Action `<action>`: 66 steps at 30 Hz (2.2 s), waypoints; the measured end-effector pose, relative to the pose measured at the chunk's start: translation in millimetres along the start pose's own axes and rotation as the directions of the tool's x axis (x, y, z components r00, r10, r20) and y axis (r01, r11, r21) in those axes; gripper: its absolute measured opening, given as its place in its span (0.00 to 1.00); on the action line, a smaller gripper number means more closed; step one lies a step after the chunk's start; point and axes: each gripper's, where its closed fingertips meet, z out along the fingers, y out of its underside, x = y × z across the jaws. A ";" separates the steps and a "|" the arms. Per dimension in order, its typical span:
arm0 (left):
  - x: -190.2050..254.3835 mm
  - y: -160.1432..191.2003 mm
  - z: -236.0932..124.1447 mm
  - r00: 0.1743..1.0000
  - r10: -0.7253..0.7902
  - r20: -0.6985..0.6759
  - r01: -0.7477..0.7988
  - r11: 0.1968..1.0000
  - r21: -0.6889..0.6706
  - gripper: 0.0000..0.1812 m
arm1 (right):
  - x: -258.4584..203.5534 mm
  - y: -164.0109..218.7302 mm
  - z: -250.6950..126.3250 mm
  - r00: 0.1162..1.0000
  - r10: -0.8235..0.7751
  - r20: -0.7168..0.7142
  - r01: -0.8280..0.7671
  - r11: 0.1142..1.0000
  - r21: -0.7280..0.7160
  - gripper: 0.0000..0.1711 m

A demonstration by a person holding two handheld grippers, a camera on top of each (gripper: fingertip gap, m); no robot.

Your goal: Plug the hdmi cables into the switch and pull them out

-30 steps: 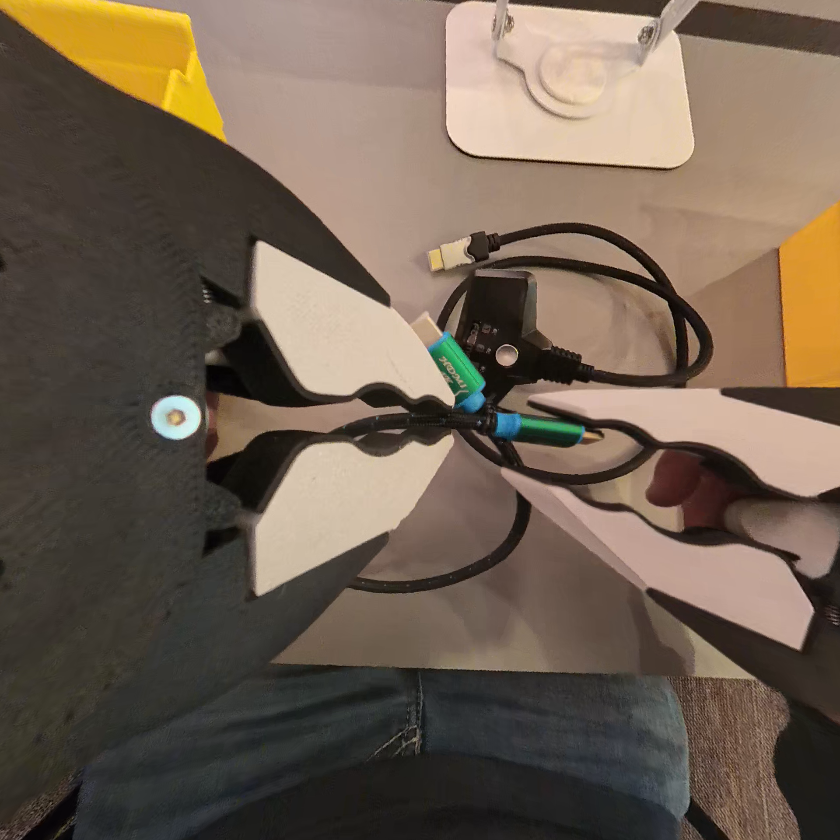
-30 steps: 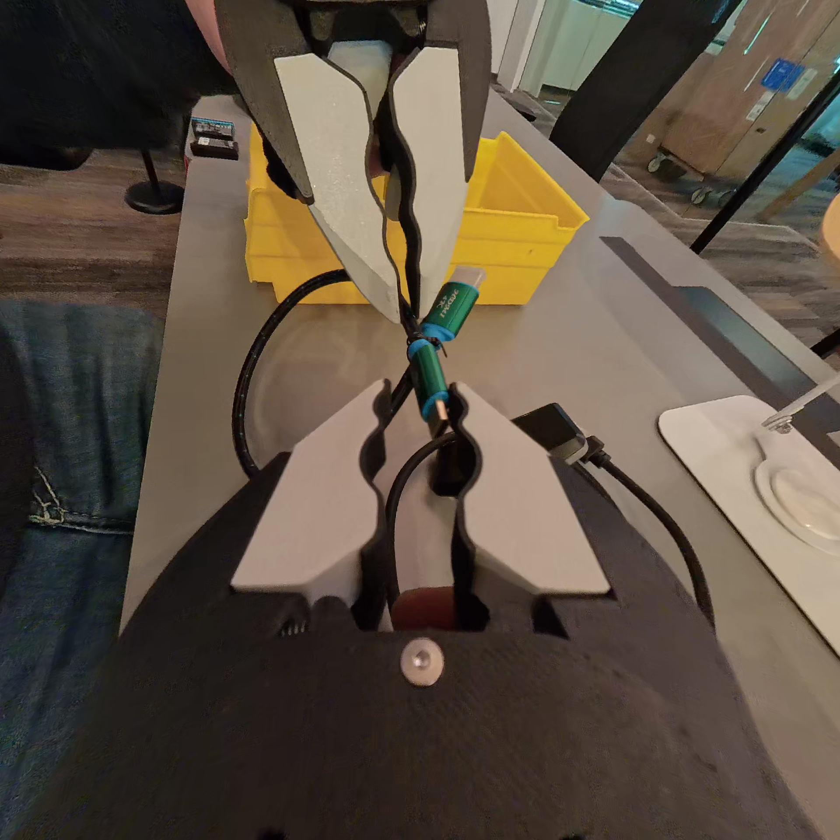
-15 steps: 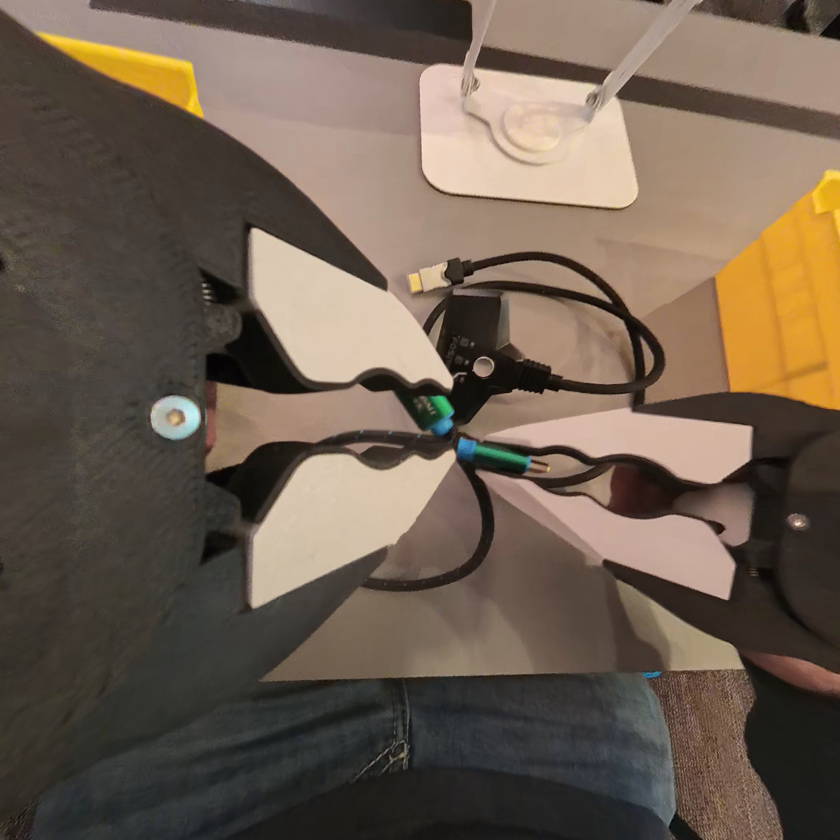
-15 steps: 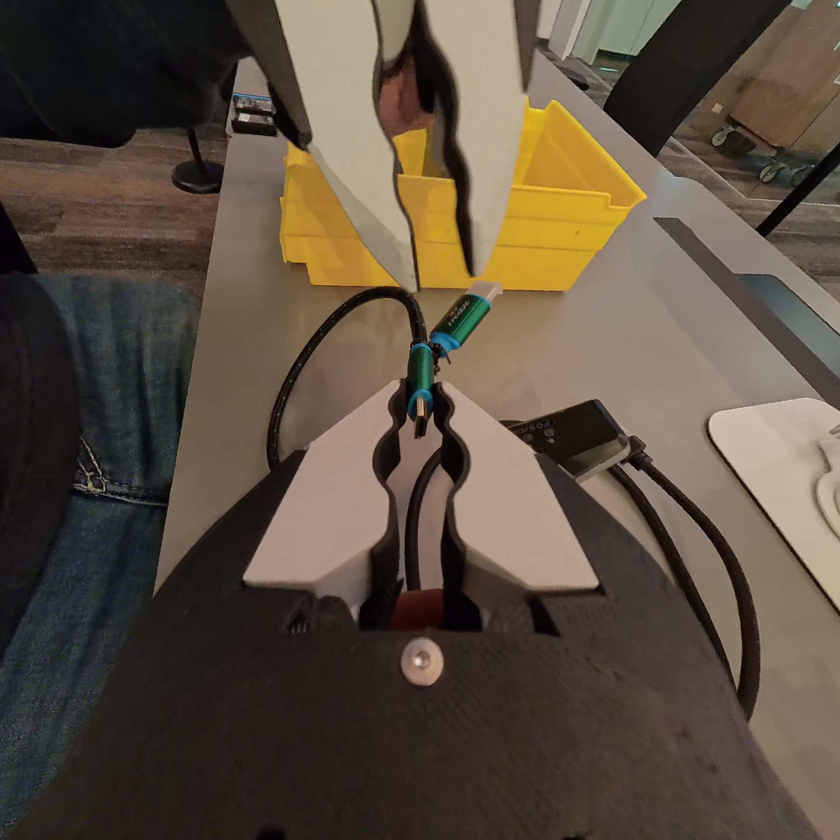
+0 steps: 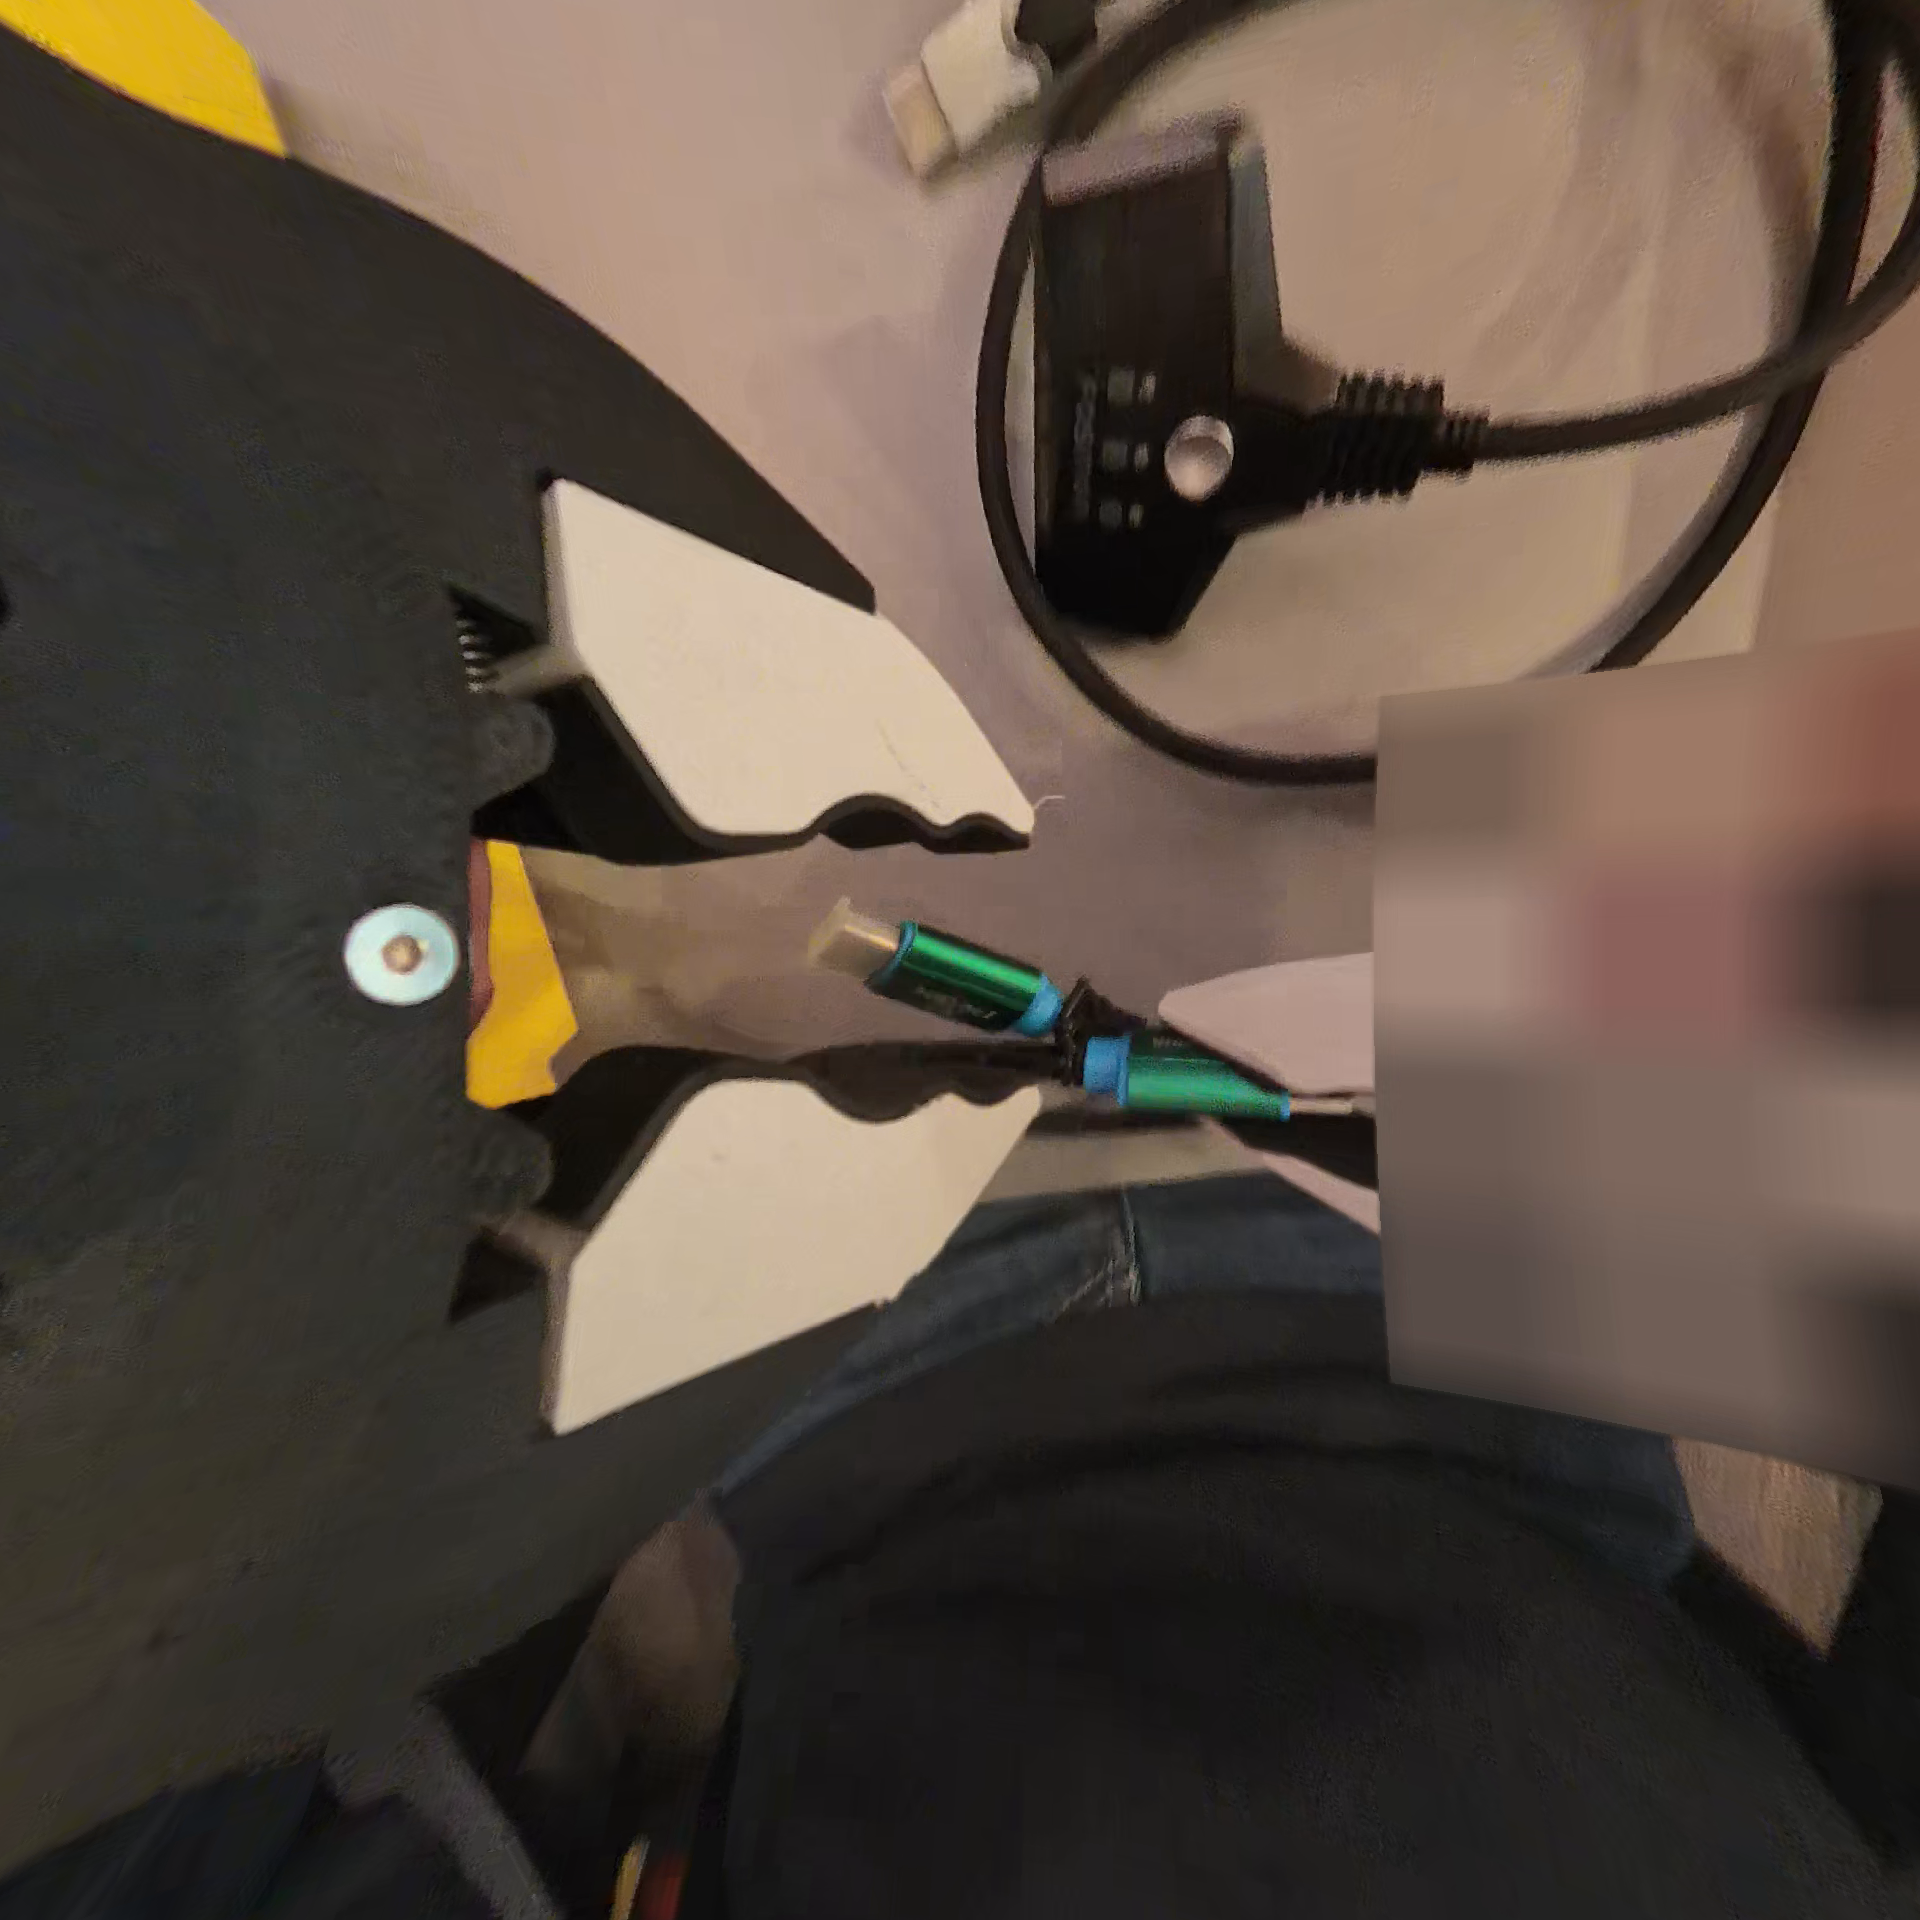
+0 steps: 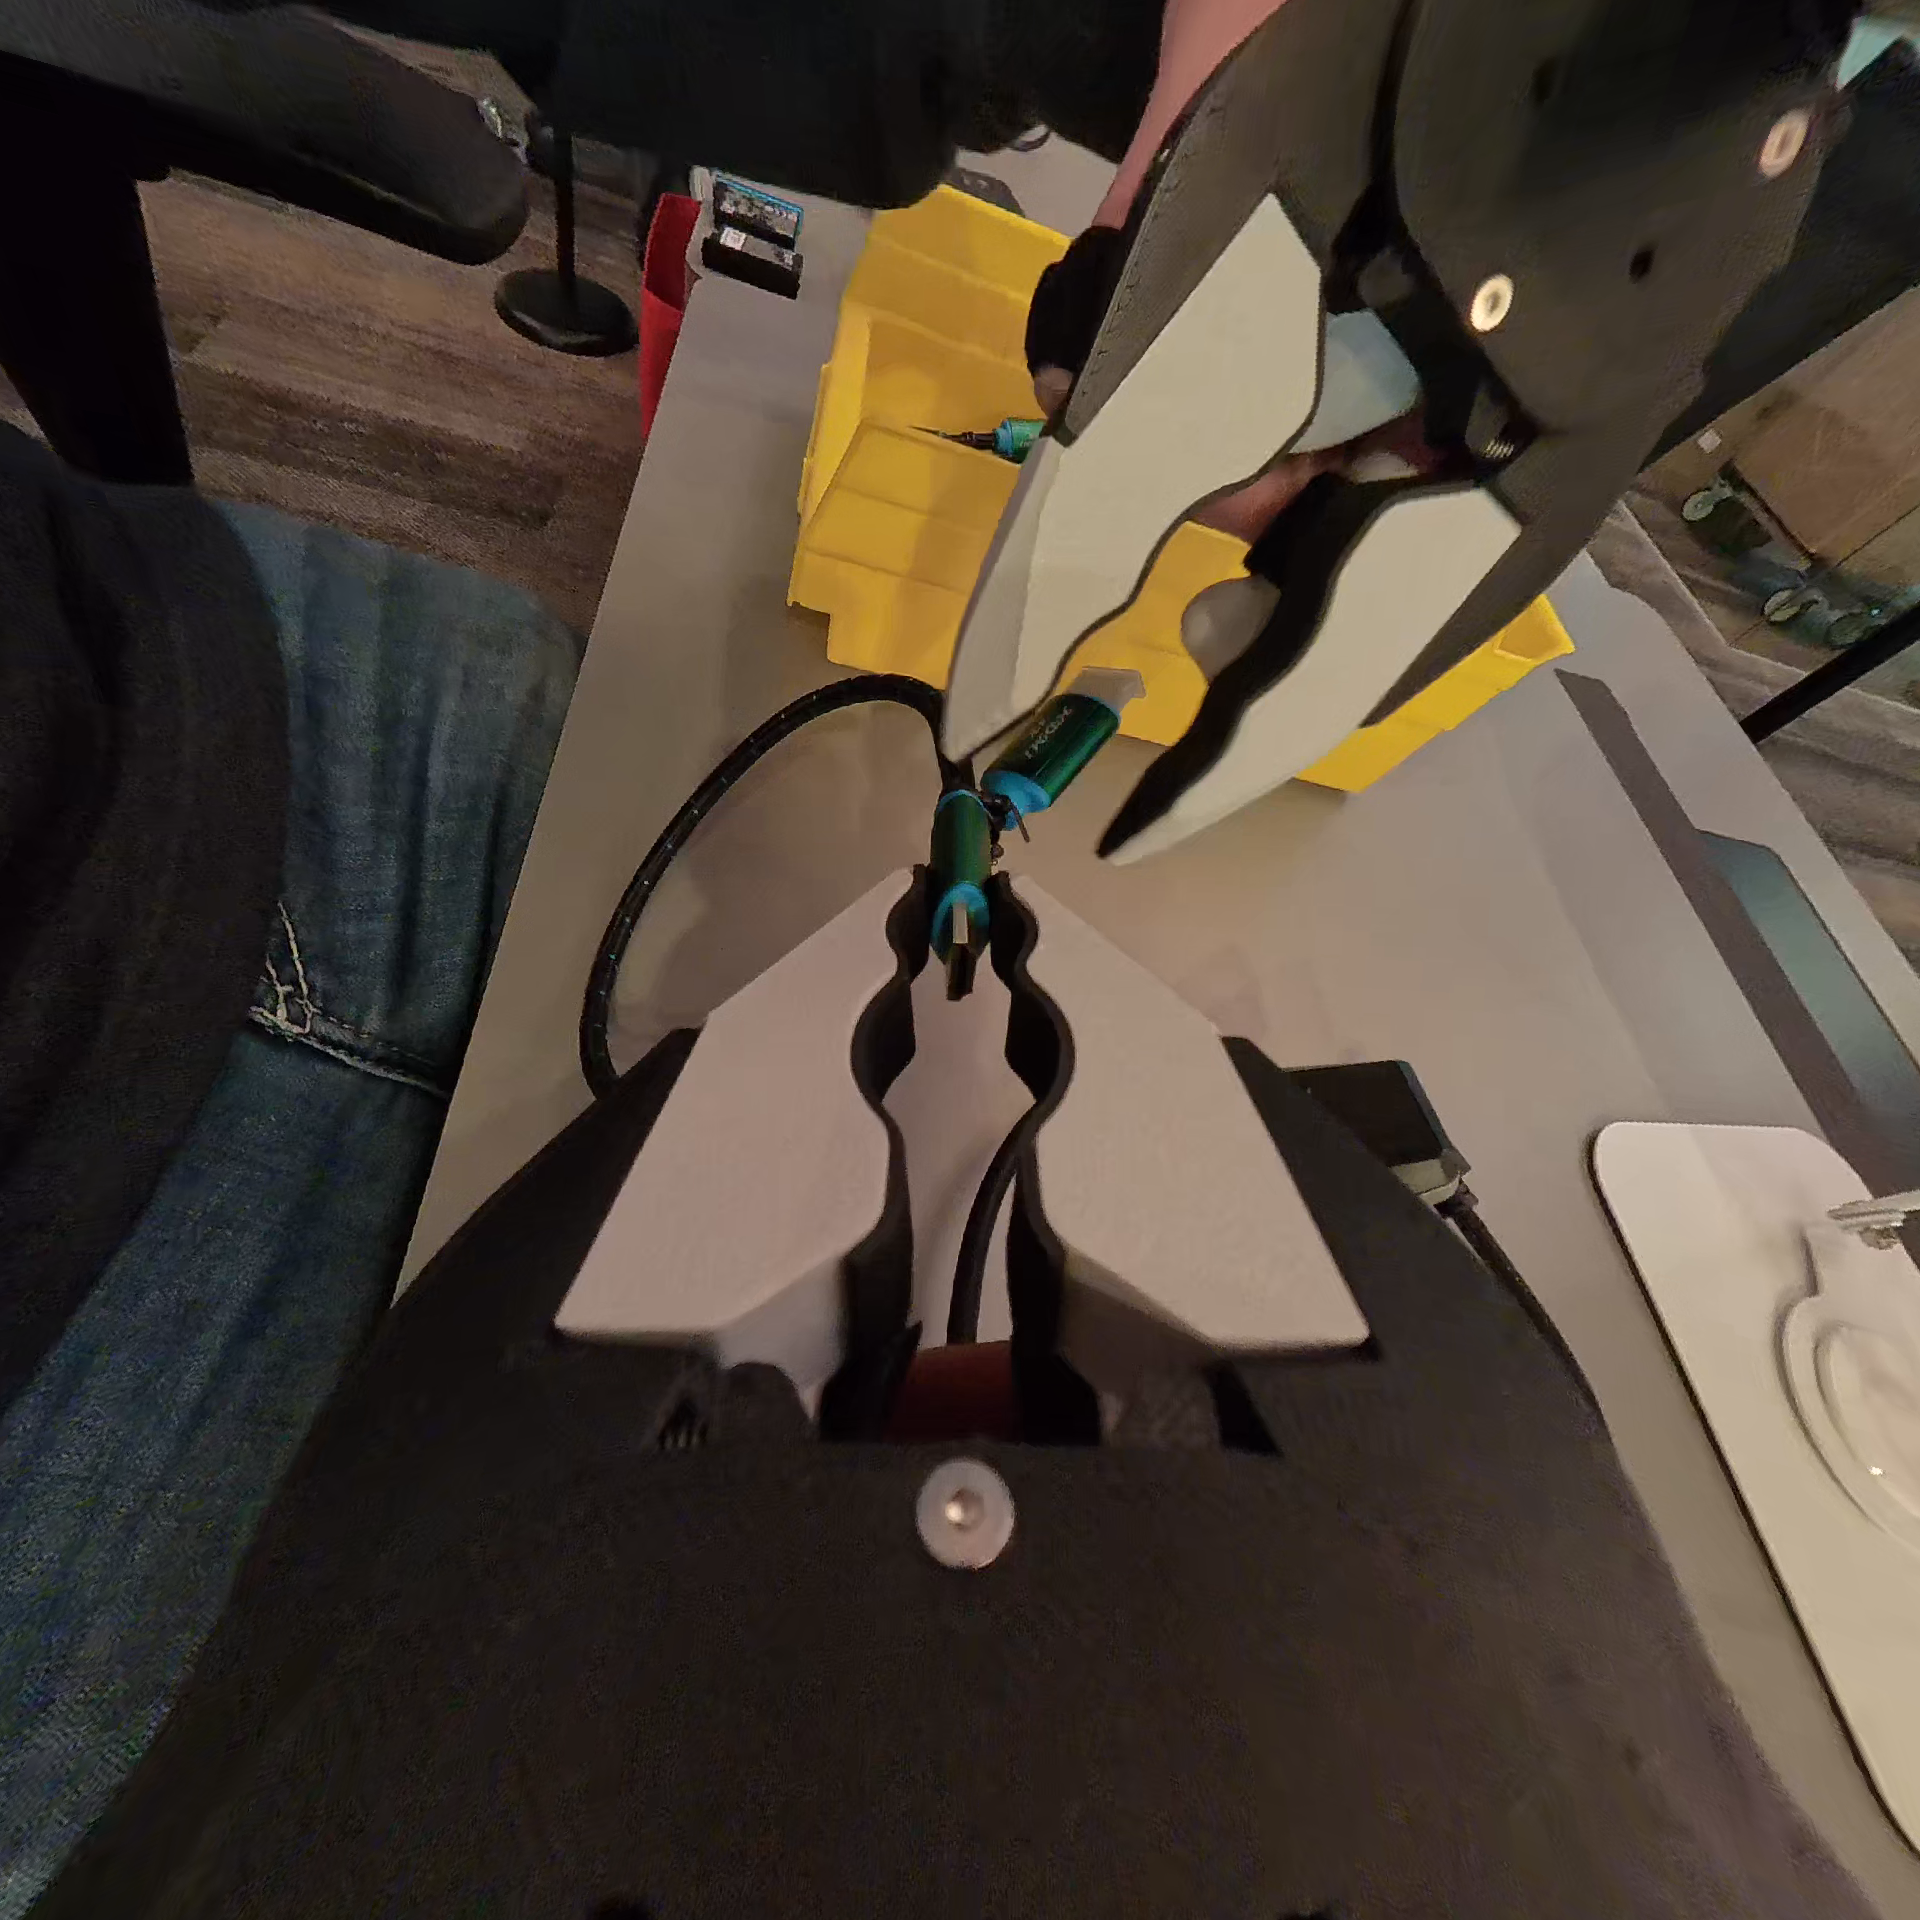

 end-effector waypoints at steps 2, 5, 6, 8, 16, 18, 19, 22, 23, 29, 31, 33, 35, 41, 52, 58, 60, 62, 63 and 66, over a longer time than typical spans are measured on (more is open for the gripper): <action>8.2 4.8 3.2 0.996 -0.015 -0.087 0.012 0.999 -0.034 0.18 | 1.9 -0.9 -2.0 1.000 -0.005 -0.009 0.005 1.000 0.004 0.06; 12.3 8.8 10.7 0.989 -0.021 -0.143 0.010 0.997 -0.077 0.11 | 1.0 3.5 -2.6 1.000 -0.010 -0.001 0.010 1.000 -0.013 0.05; 12.0 9.0 11.6 0.989 -0.026 -0.149 0.014 0.997 -0.081 0.11 | 1.0 4.8 -2.6 1.000 -0.010 -0.001 0.010 1.000 -0.017 0.05; 11.6 7.9 10.6 0.988 -0.023 -0.150 0.013 0.998 -0.066 0.10 | 2.1 4.7 -3.9 1.000 0.001 -0.003 -0.001 1.000 -0.014 0.05; 13.8 0.9 -3.6 0.993 -0.005 -0.116 0.006 1.000 0.009 0.09 | 3.8 0.7 -6.4 0.987 0.152 0.058 -0.157 0.983 0.097 0.05; 17.7 1.0 -5.3 0.991 -0.002 -0.135 0.003 1.000 0.013 0.09 | 2.3 -2.3 -7.1 0.989 0.134 0.059 -0.139 0.987 0.086 0.05; 17.6 0.5 -5.9 0.991 -0.001 -0.133 0.004 1.000 0.020 0.08 | 2.5 -2.3 -7.7 0.991 0.121 0.050 -0.125 0.989 0.078 0.05; 19.2 -0.4 -8.8 0.988 -0.008 -0.156 0.016 0.998 0.054 0.08 | 2.8 -0.8 -11.0 0.994 0.102 0.038 -0.104 0.992 0.068 0.06; 18.8 -1.8 -10.8 0.985 -0.021 -0.171 0.035 0.996 0.082 0.07 | 3.3 -1.8 -12.6 0.996 0.088 0.028 -0.090 0.994 0.062 0.06; 16.2 6.5 -15.0 0.987 -0.052 -0.153 0.068 0.993 0.100 0.07 | 3.8 0.4 -11.9 0.992 0.123 0.037 -0.125 0.990 0.069 0.06; 17.1 7.4 -20.6 0.990 -0.043 -0.135 0.057 0.993 0.102 0.07 | 5.6 -3.8 -12.8 0.989 0.142 0.039 -0.145 0.985 0.092 0.06; 16.0 12.8 -26.6 0.995 -0.023 -0.097 0.030 0.997 0.071 0.07 | 7.5 -4.8 -15.1 0.986 0.161 0.041 -0.164 0.980 0.109 0.06; 14.8 17.2 -35.6 0.997 -0.025 -0.078 0.031 0.997 0.066 0.07 | 12.9 -5.7 -21.7 0.982 0.187 0.030 -0.189 0.972 0.136 0.06; 4.7 38.5 -74.9 0.998 -0.061 0.002 0.060 0.992 0.115 0.07 | 30.7 -1.4 -40.0 0.955 0.295 0.002 -0.290 0.938 0.187 0.06; -5.5 57.3 -58.3 0.993 -0.104 0.057 0.097 0.989 0.113 0.07 | 39.8 6.4 -53.3 0.904 0.426 0.013 -0.424 0.894 0.144 0.06; -21.3 58.5 -30.7 0.985 -0.110 0.131 0.103 0.993 0.056 0.14 | 23.7 21.7 -35.8 0.884 0.460 0.076 -0.463 0.886 0.024 0.06; -25.4 52.2 -32.6 0.980 -0.113 0.167 0.098 0.991 0.091 0.19 | 20.8 29.7 -30.9 0.873 0.481 0.086 -0.481 0.876 -0.015 0.06; -30.0 46.4 -34.6 0.970 -0.111 0.218 0.087 0.989 0.119 0.26 | 18.6 36.1 -25.4 0.862 0.498 0.094 -0.496 0.867 -0.046 0.05; -29.2 42.5 -34.2 0.967 -0.102 0.233 0.073 0.989 0.130 0.26 | 17.7 38.6 -22.6 0.853 0.513 0.100 -0.509 0.859 -0.059 0.05; -25.7 21.2 -31.0 0.946 -0.043 0.322 -0.014 0.984 0.175 0.26 | 18.1 41.4 -14.6 0.816 0.567 0.115 -0.562 0.824 -0.070 0.06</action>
